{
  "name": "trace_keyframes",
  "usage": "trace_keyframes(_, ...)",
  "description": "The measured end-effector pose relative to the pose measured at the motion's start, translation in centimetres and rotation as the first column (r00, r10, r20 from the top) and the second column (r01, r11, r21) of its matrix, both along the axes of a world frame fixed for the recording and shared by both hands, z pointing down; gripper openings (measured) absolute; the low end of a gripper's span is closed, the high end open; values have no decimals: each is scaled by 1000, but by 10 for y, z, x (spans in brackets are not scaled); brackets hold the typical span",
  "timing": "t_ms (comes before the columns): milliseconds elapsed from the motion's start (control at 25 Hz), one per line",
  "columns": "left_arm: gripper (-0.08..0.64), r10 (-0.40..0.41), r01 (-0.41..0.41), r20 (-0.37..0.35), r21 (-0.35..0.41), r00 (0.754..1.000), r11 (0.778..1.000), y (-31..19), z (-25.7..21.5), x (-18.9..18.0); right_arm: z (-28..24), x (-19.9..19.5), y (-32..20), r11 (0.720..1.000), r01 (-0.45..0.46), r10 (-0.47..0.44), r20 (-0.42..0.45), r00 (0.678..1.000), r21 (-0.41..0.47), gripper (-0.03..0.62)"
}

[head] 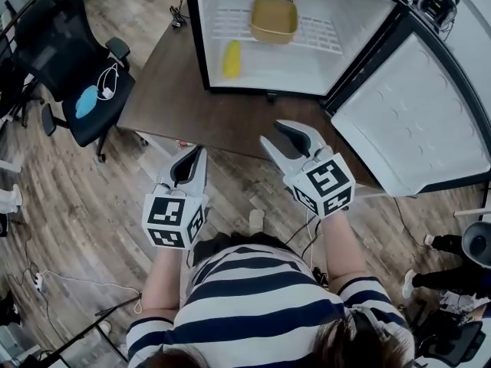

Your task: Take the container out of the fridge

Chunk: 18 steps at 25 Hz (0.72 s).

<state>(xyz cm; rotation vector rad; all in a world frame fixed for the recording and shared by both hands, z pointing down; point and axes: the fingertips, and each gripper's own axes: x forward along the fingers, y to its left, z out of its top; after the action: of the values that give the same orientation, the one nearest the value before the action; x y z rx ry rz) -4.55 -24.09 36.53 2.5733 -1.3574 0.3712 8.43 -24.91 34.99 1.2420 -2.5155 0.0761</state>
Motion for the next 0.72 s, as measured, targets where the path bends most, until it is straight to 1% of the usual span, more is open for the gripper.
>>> trace_keyframes(120, 0, -43, 43, 5, 33, 999, 999, -24, -6, 6, -5, 11, -30, 999, 32, -30, -62, 998, 31, 144)
trace_keyframes(280, 0, -80, 80, 2, 71, 997, 994, -50, -13, 15, -13, 27, -72, 996, 49, -39, -132, 990, 78, 164)
trace_keyframes(480, 0, -128, 127, 3, 102, 992, 987, -74, -17, 20, -24, 37, -118, 988, 75, -44, -218, 975, 135, 166)
trace_keyframes(600, 0, -162, 163, -21, 111, 987, 980, -86, -19, 20, -35, 40, -145, 979, 93, -39, -275, 961, 183, 167)
trace_keyframes(720, 0, -178, 180, -34, 110, 983, 977, -94, -15, 24, -48, 45, -170, 972, 99, -29, -308, 951, 214, 167)
